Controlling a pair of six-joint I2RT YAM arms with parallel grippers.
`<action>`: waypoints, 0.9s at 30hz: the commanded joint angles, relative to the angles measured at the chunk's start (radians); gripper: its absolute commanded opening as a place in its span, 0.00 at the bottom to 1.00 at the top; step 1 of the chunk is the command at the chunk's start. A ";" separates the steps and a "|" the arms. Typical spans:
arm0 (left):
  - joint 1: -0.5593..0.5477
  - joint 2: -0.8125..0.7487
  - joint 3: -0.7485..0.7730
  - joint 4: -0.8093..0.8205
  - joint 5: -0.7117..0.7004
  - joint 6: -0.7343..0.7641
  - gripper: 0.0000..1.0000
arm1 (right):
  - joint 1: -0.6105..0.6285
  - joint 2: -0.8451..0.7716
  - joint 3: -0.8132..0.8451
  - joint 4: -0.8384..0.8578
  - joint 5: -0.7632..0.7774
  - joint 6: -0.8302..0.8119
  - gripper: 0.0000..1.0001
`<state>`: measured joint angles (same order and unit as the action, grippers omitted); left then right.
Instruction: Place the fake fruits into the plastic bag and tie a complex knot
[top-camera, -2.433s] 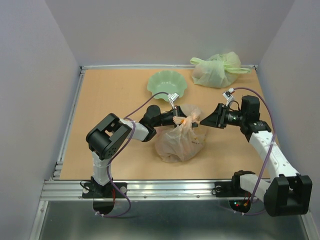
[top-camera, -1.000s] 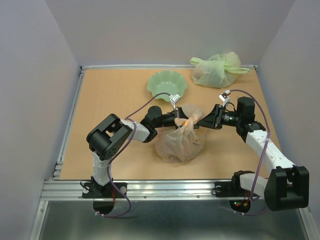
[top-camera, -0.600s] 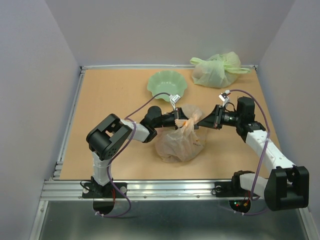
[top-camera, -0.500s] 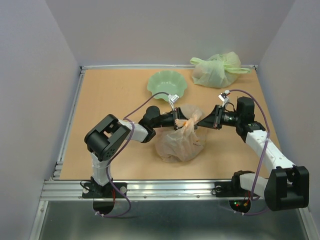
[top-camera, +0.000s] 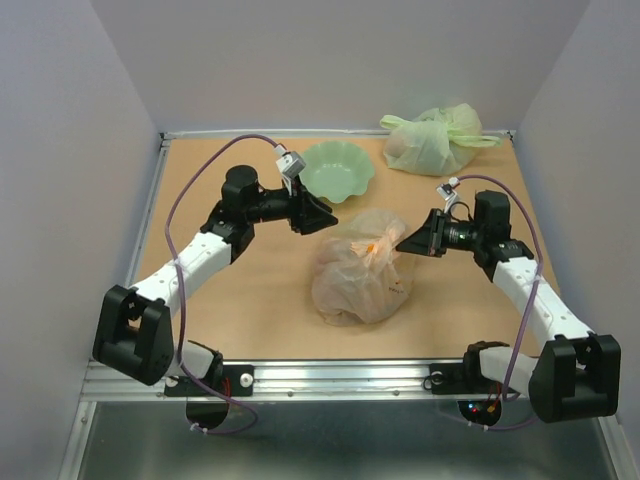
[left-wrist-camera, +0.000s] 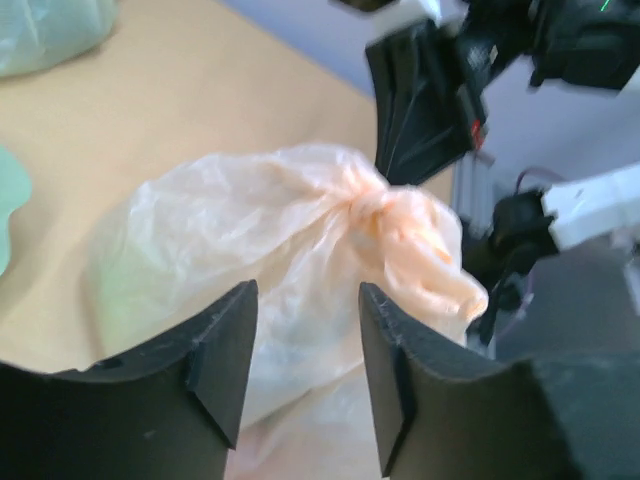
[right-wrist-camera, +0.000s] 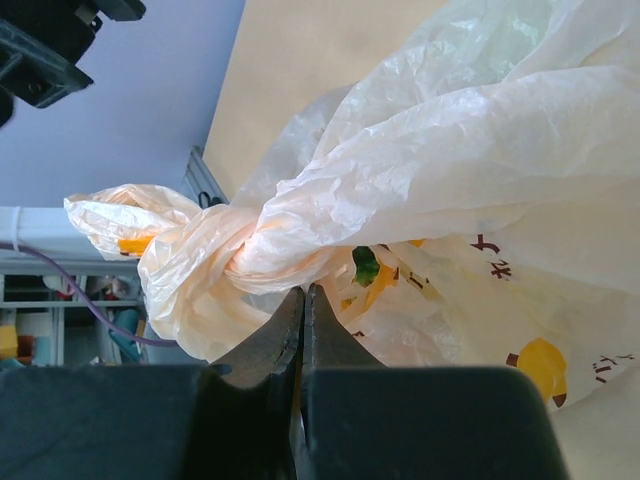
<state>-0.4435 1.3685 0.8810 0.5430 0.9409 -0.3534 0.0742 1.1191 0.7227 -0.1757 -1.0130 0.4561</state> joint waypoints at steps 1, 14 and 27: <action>0.006 -0.092 0.130 -0.506 0.087 0.445 0.64 | 0.009 -0.035 0.106 -0.067 0.024 -0.092 0.00; -0.175 -0.054 0.259 -0.638 0.041 0.422 0.86 | 0.010 -0.038 0.138 -0.168 0.034 -0.180 0.00; -0.242 0.090 0.345 -0.661 -0.086 0.402 0.47 | 0.009 -0.050 0.147 -0.202 0.030 -0.214 0.00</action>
<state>-0.6899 1.4654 1.1675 -0.1246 0.8822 0.0433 0.0792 1.0878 0.7925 -0.3630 -0.9806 0.2806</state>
